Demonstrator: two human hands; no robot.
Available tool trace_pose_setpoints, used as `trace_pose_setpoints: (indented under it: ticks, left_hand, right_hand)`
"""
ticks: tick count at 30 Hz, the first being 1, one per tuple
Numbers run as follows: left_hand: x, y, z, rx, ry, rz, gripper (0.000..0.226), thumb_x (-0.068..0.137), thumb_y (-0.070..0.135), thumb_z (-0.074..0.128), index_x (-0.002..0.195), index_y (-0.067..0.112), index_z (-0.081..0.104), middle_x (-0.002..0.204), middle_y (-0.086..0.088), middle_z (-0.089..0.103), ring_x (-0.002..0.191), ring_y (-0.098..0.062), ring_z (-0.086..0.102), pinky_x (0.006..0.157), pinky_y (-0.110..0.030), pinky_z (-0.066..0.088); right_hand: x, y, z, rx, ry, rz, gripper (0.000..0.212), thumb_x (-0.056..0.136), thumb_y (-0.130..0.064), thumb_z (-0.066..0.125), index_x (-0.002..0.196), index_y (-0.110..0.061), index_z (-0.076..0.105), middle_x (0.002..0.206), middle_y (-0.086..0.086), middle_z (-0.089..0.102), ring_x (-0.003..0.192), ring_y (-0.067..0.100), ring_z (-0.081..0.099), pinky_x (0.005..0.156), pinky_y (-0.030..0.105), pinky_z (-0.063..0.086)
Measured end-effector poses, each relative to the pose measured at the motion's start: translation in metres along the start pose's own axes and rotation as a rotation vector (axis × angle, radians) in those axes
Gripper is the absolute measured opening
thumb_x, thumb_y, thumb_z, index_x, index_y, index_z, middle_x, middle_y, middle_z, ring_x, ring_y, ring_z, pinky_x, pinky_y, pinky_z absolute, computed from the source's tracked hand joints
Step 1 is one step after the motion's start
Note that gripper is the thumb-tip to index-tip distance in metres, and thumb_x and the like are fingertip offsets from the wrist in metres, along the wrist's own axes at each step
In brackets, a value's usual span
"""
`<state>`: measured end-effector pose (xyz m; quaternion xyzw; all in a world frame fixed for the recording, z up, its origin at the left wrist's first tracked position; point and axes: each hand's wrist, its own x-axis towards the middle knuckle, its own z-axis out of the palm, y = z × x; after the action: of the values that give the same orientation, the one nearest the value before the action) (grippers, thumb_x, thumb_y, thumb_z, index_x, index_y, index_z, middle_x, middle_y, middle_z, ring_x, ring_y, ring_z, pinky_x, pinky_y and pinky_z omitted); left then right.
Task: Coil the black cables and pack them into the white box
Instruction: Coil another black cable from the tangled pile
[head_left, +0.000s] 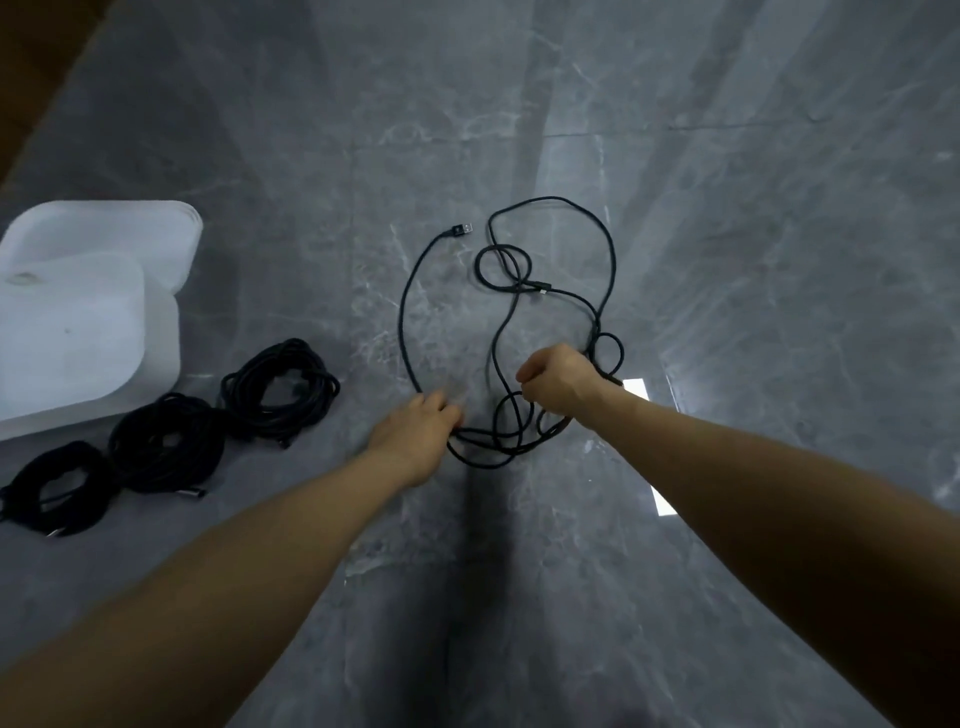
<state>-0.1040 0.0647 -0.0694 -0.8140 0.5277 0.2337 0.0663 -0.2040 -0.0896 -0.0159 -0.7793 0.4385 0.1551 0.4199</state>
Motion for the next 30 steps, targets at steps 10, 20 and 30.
trace_pose_setpoints:
  ticks: [10, 20, 30]
  left_hand:
    - [-0.013, -0.01, -0.04, -0.811, 0.213, -0.047, 0.03, 0.084, 0.016, 0.07, 0.066, 0.023, 0.047, 0.065, 0.003, 0.047, 0.06, -0.008, 0.043, 0.058, -0.019, 0.037]
    - [-0.014, -0.009, -0.108, -1.613, 0.633, -0.266, 0.029, 0.093, 0.011, 0.056, 0.07, 0.016, 0.039, 0.083, -0.005, 0.055, 0.084, -0.021, 0.059, 0.077, -0.035, 0.051]
    - [-0.03, -0.006, -0.119, -1.715, 0.298, -0.209, 0.012, 0.093, 0.021, 0.058, 0.096, 0.016, 0.048, 0.09, 0.002, 0.064, 0.084, -0.012, 0.064, 0.084, -0.029, 0.049]
  right_hand:
    - [-0.014, -0.013, -0.011, -0.016, 0.024, -0.192, 0.023, 0.091, -0.016, 0.059, 0.11, -0.006, 0.066, 0.105, 0.008, 0.065, 0.099, 0.021, 0.059, 0.084, 0.027, 0.048]
    - [-0.024, -0.058, -0.029, 0.546, -0.046, -0.308, 0.05, 0.096, -0.044, 0.043, 0.098, 0.0, 0.065, 0.09, 0.007, 0.067, 0.08, 0.01, 0.065, 0.087, 0.024, 0.049]
    - [-0.028, -0.063, -0.032, 0.575, -0.092, -0.412, 0.027, 0.095, -0.01, 0.052, 0.068, -0.004, 0.052, 0.069, 0.008, 0.056, 0.061, 0.015, 0.063, 0.064, 0.021, 0.057]
